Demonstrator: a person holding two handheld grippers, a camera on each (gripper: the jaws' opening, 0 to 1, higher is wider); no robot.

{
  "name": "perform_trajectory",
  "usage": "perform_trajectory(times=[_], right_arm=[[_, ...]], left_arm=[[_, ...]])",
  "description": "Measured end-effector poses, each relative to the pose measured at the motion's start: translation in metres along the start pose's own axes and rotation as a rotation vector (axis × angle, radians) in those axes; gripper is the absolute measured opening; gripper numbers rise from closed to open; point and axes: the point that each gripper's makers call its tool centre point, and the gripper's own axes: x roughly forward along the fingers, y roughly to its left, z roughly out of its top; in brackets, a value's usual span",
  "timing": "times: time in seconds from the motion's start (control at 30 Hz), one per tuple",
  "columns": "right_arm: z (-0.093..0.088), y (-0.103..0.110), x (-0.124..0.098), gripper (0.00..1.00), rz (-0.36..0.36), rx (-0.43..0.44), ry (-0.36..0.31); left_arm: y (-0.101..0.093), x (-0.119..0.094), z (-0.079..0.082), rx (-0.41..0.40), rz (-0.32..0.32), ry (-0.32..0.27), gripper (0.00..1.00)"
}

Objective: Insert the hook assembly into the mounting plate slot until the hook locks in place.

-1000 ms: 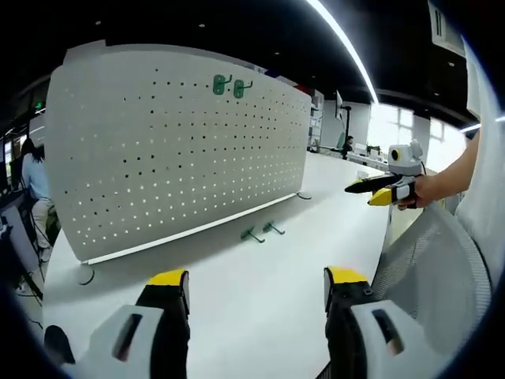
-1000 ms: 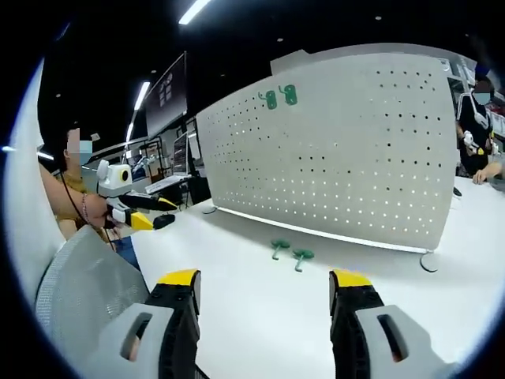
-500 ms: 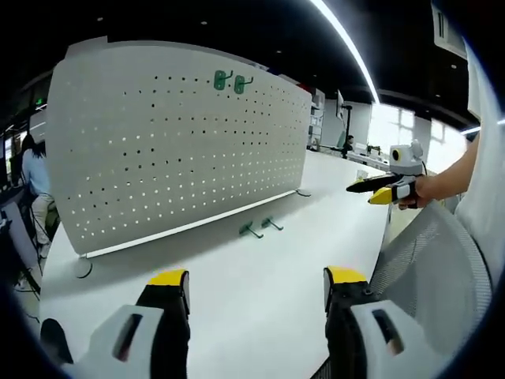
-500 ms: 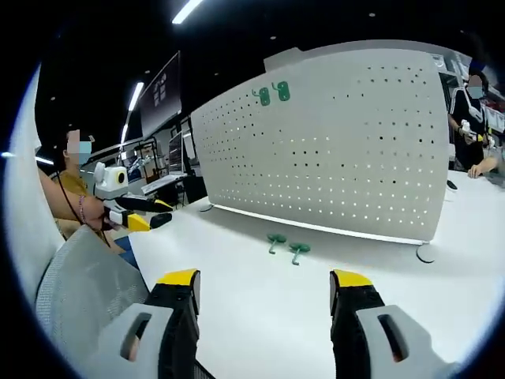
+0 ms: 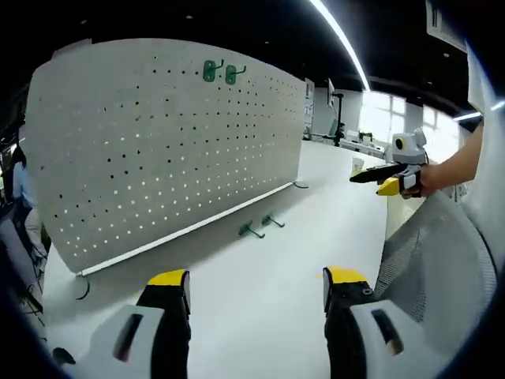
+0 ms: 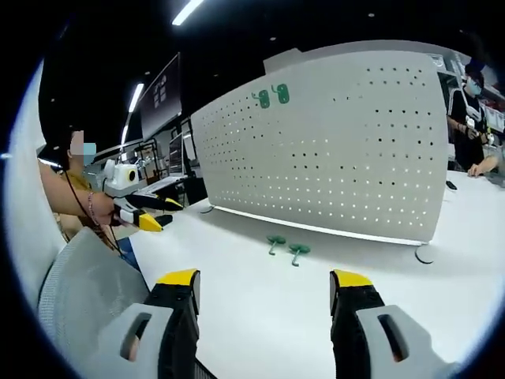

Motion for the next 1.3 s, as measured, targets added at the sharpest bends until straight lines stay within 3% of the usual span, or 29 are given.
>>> perform_trajectory(times=[0.3,0.73,1.3], right_arm=[[-0.002,0.000,-0.003,0.65,-0.011,0.017,0.000],[-0.005,0.001,-0.004,0.68,-0.010,-0.011,0.025],[-0.003,-0.006,-0.009,0.76,-0.040,-0.006,0.040]], left_arm=[[0.003,0.028,0.014,0.089,-0.075,0.052,0.70],[0.002,0.061,0.027,0.136,-0.148,0.082,0.71],[-0.002,0.099,0.025,0.202,-0.231,0.148,0.73]])
